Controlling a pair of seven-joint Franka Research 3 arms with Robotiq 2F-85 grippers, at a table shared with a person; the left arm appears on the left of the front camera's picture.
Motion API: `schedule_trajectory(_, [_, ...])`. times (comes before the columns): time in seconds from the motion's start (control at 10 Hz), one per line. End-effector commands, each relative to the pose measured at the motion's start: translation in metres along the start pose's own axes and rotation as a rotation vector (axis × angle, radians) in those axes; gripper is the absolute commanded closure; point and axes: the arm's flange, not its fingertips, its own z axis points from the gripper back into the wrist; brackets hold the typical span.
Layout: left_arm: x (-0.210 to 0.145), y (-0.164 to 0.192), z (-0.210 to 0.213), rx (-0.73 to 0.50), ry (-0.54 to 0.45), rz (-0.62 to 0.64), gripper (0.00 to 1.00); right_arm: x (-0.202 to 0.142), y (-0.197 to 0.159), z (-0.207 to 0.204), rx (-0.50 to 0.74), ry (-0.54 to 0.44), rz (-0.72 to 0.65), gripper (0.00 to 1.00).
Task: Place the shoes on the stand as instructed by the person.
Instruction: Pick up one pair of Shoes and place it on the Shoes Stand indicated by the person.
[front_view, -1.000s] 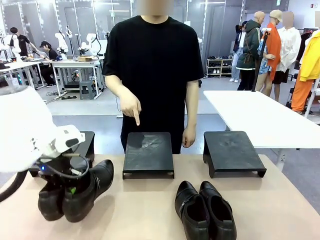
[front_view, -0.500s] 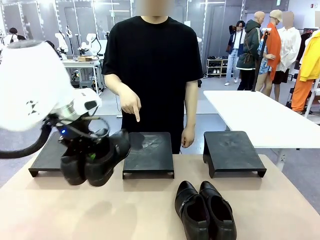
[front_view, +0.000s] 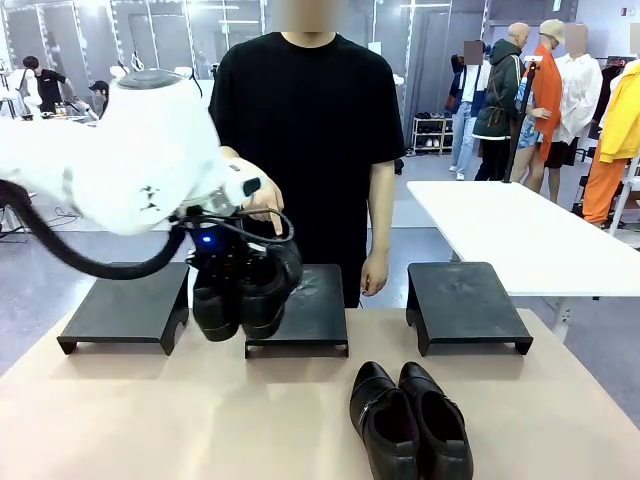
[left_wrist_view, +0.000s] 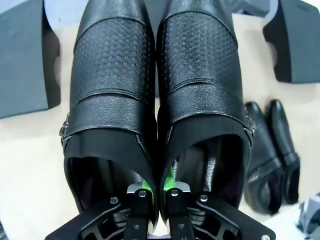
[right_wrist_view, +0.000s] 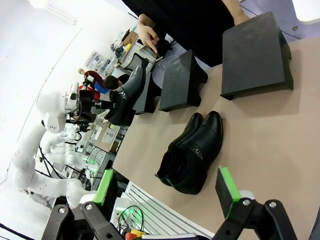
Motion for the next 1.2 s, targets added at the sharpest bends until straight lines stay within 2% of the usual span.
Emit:
schedule_trajectory(0.0, [0.037, -0.040, -0.019, 0.037, -0.061, 0.052, 0.93, 0.001, 0.001, 0.000, 0.012, -0.013, 0.012, 0.00])
schedule_trajectory(0.2, [0.053, -0.059, -0.038, 0.041, -0.097, 0.045, 0.93, 0.001, 0.001, 0.000, 0.012, -0.013, 0.012, 0.00])
schedule_trajectory(0.5, [0.071, -0.070, -0.072, 0.056, -0.140, 0.005, 0.93, 0.001, 0.001, 0.000, 0.012, -0.013, 0.012, 0.00])
schedule_trajectory(0.8, [0.084, -0.073, -0.099, 0.056, -0.191, -0.009, 0.93, 0.001, 0.001, 0.000, 0.012, -0.013, 0.012, 0.00])
schedule_trajectory(1.1, [0.084, -0.069, -0.125, 0.124, -0.203, -0.022, 0.93, 0.001, 0.001, 0.000, 0.012, -0.013, 0.012, 0.00])
